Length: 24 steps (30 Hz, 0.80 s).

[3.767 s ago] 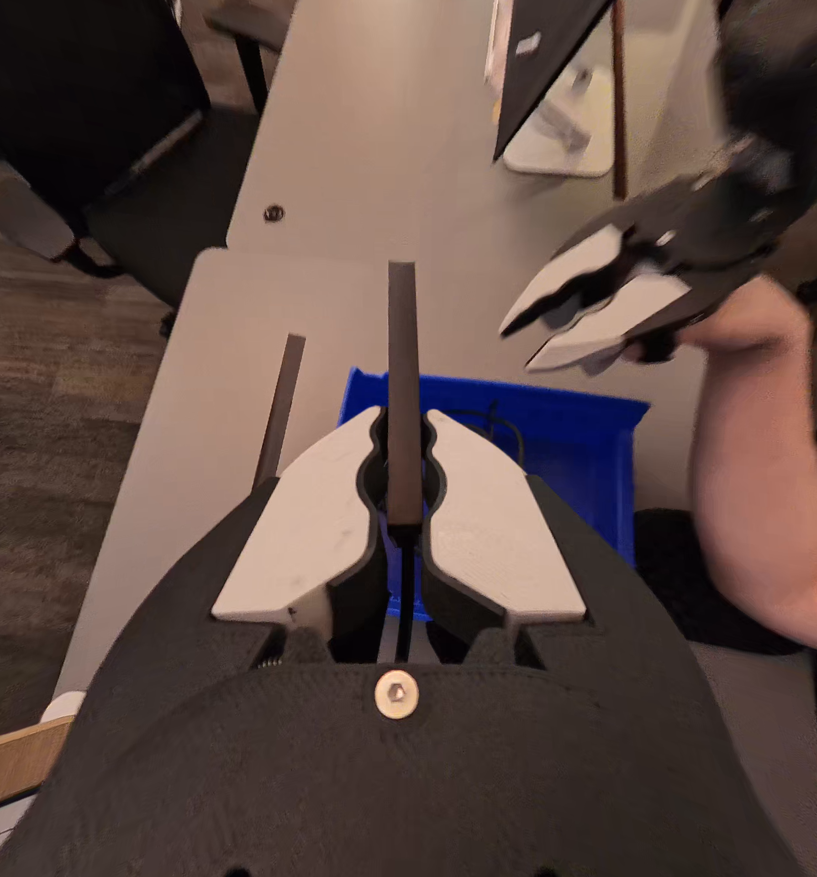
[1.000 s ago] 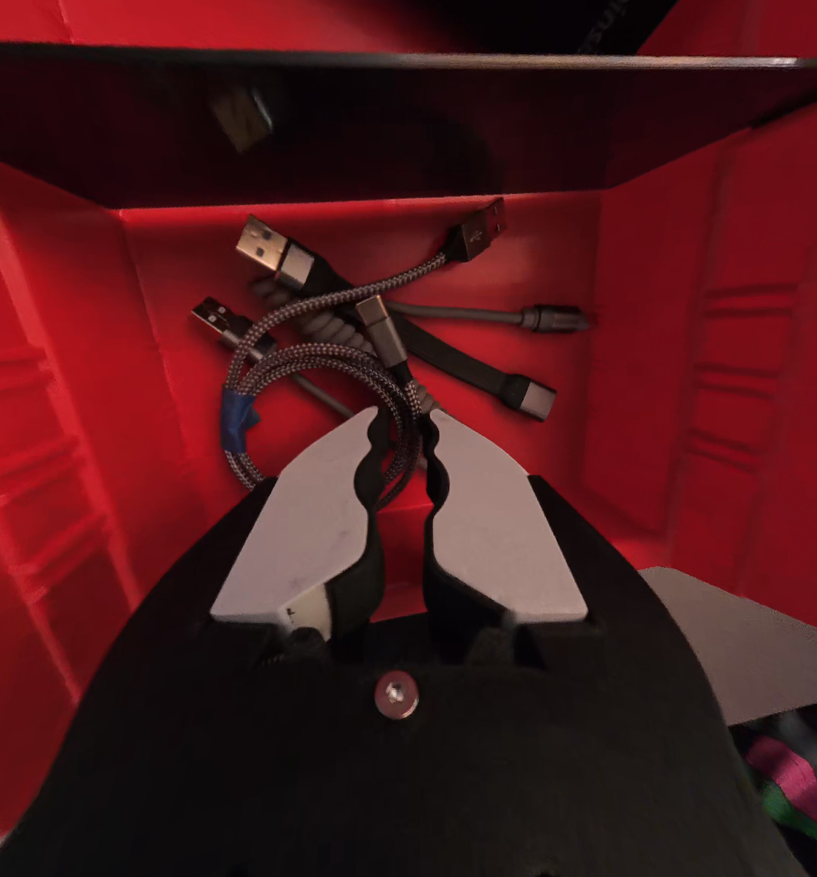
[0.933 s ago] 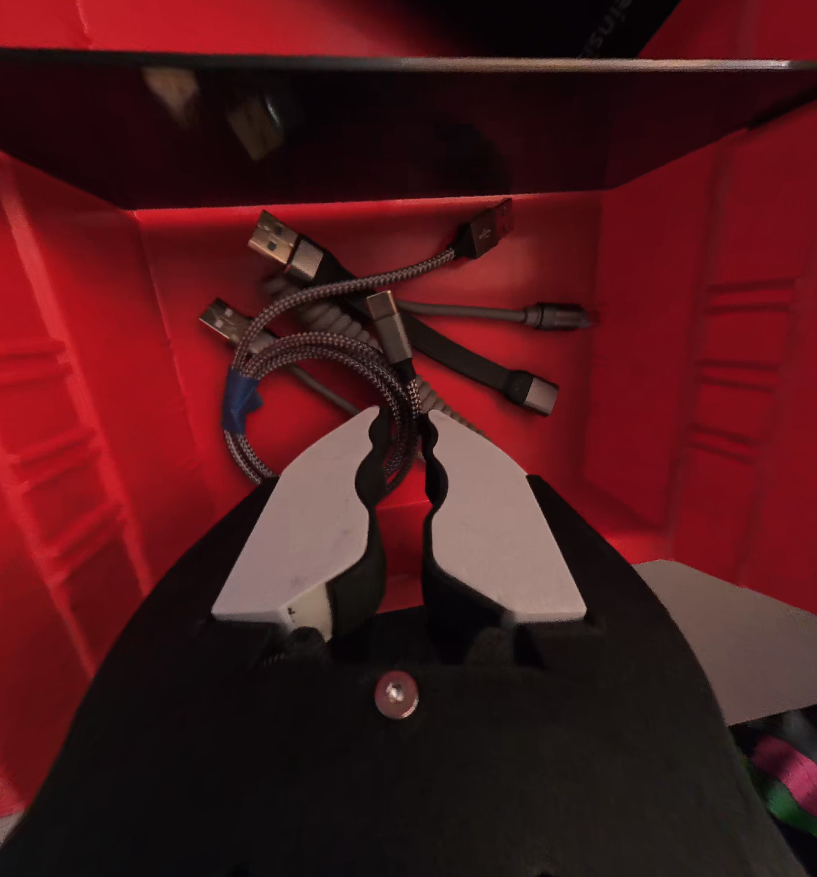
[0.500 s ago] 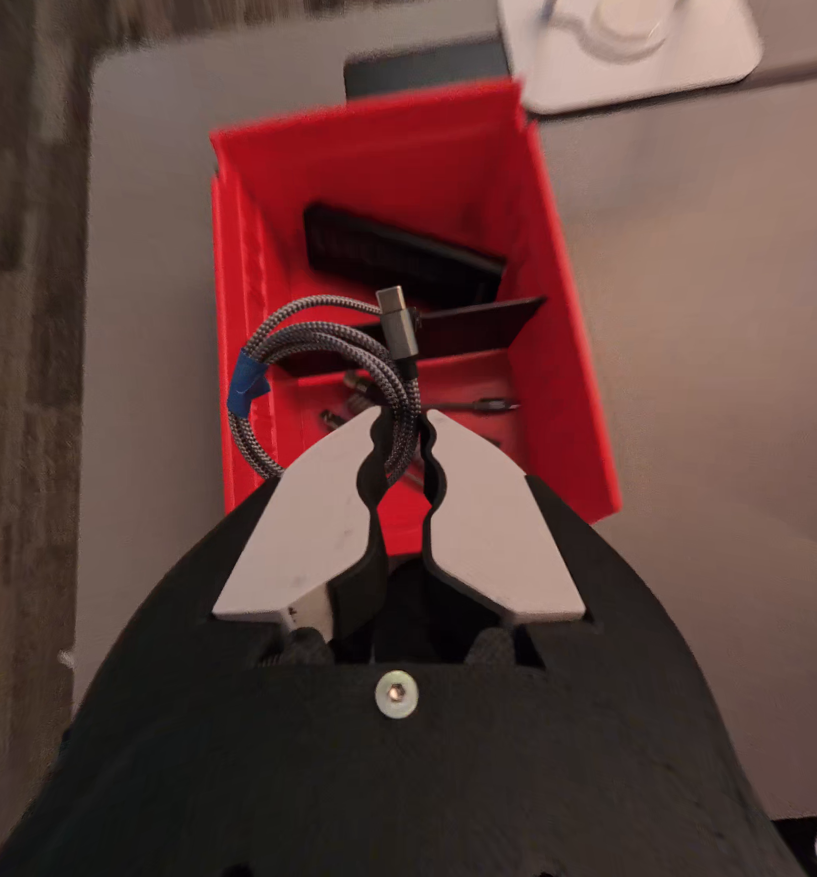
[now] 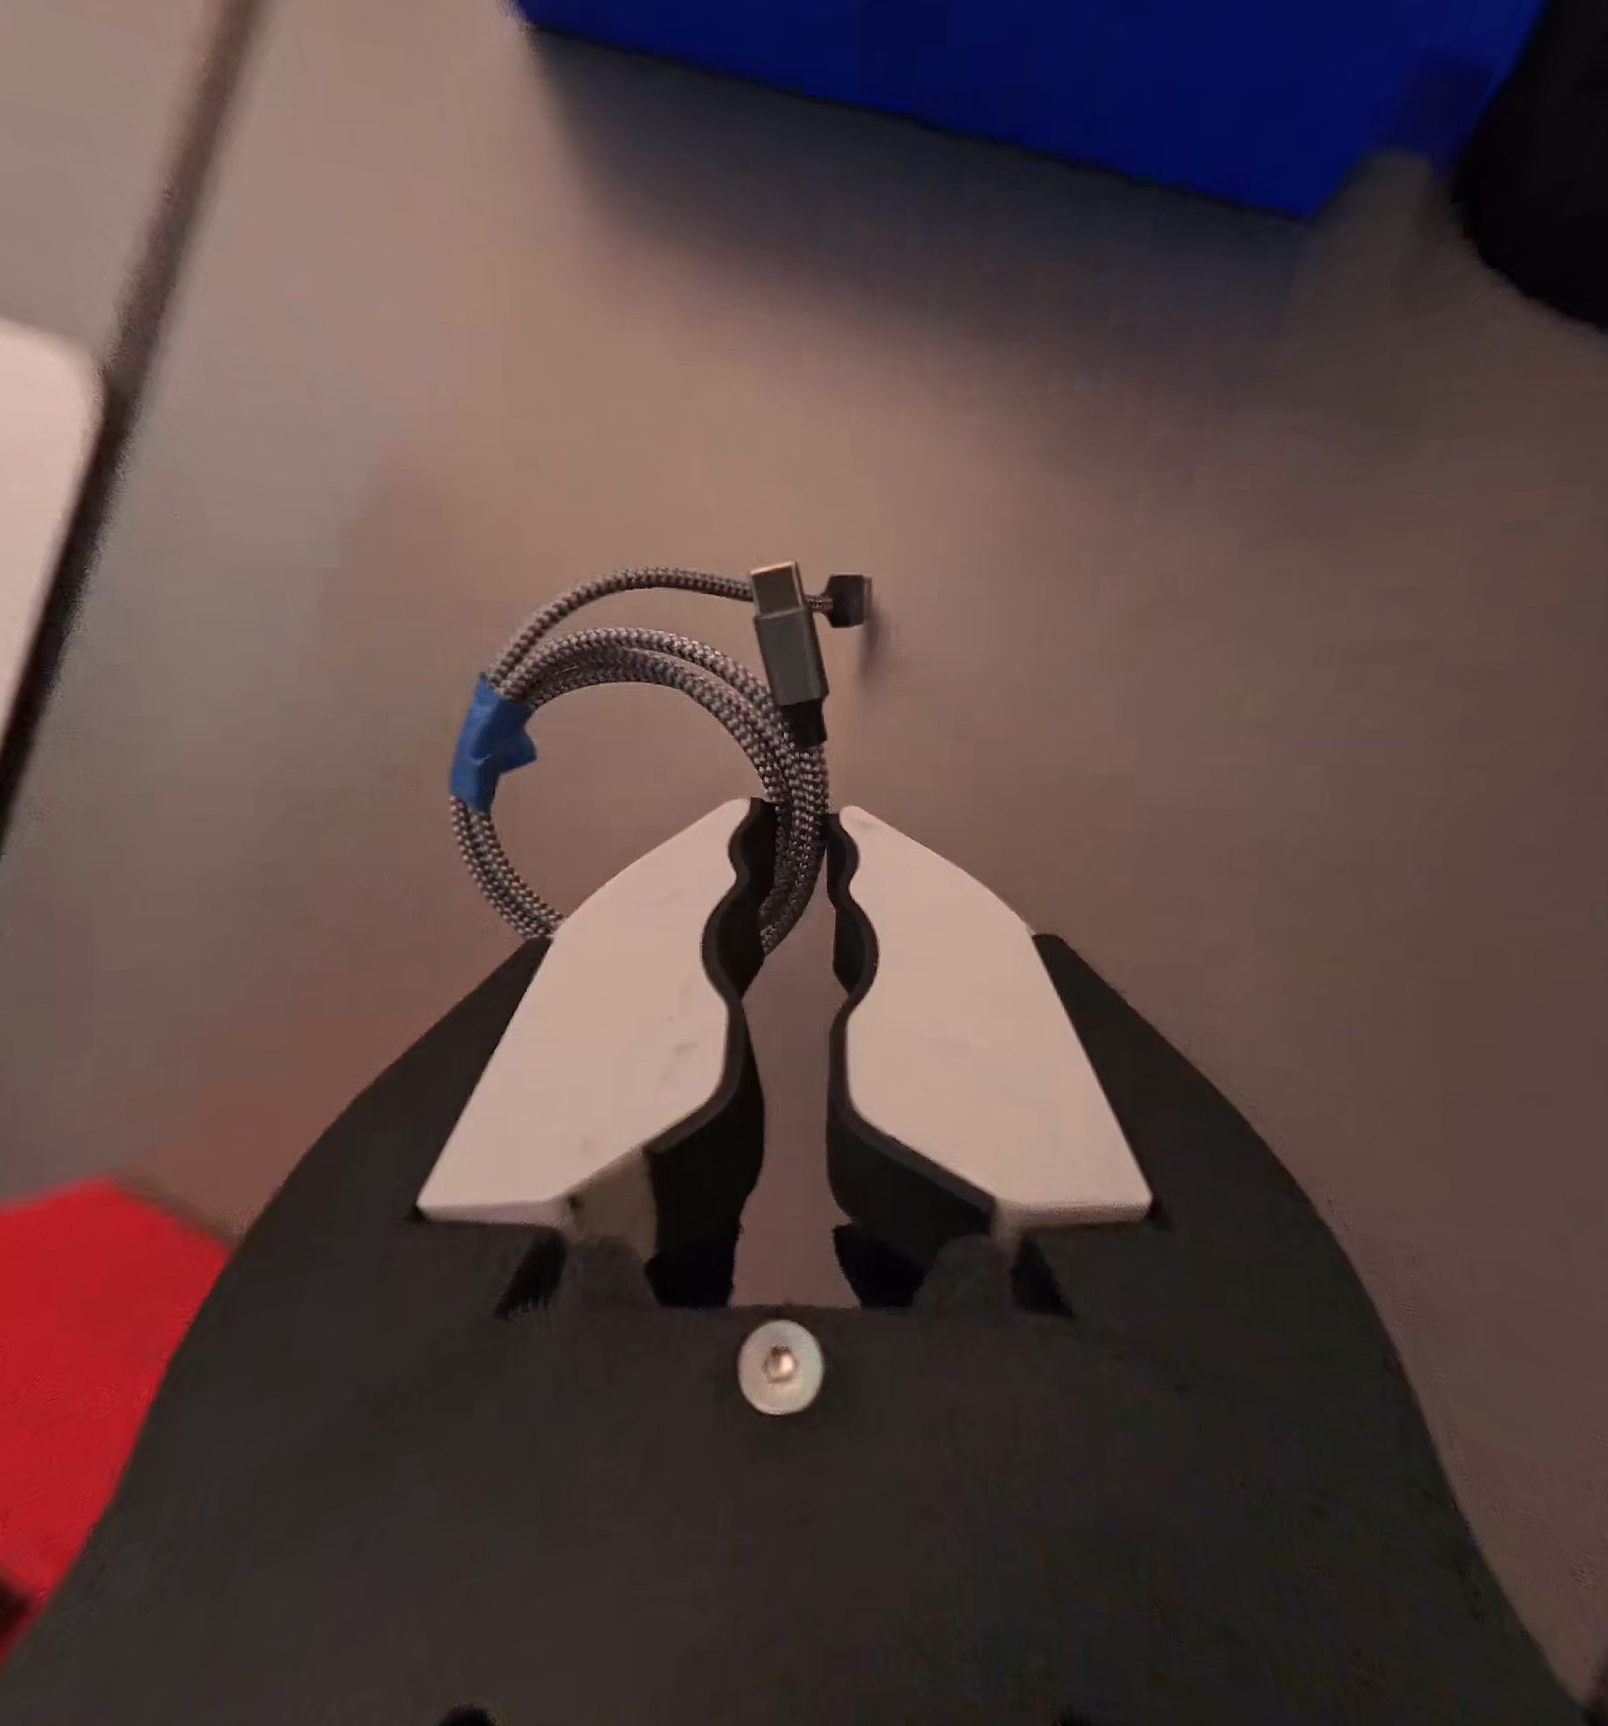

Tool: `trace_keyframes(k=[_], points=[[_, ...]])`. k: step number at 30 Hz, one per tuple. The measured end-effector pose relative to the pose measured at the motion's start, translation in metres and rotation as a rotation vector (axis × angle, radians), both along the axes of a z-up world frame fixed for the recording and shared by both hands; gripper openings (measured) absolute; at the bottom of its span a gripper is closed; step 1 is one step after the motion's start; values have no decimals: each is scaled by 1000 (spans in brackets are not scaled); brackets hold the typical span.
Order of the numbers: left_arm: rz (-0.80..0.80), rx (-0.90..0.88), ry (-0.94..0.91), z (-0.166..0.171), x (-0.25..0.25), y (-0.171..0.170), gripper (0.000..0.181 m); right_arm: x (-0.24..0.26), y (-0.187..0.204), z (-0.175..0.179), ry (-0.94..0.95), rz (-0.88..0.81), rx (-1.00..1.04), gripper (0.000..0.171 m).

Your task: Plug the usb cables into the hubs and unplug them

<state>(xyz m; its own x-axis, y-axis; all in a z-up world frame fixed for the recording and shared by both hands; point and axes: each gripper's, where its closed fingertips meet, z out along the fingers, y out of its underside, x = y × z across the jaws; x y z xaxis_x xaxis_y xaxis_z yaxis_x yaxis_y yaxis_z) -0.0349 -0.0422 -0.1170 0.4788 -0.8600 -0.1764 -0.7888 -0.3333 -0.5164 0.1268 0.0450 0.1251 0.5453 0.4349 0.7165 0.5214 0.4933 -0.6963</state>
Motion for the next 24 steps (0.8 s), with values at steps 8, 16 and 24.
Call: trace_keyframes(k=[8, 16, 24], points=[[-258, -202, 113, -71, 35, -6, 10, 21, 1, 7, 57, -6, -3, 36], [-249, -154, -66, -50, 40, -16, 46, 31, 8, 2, 43, -39, -19, 36], [48, 494, -34, 106, -136, 51, 51, 33, 16, -6, 14, -74, -31, 36]])
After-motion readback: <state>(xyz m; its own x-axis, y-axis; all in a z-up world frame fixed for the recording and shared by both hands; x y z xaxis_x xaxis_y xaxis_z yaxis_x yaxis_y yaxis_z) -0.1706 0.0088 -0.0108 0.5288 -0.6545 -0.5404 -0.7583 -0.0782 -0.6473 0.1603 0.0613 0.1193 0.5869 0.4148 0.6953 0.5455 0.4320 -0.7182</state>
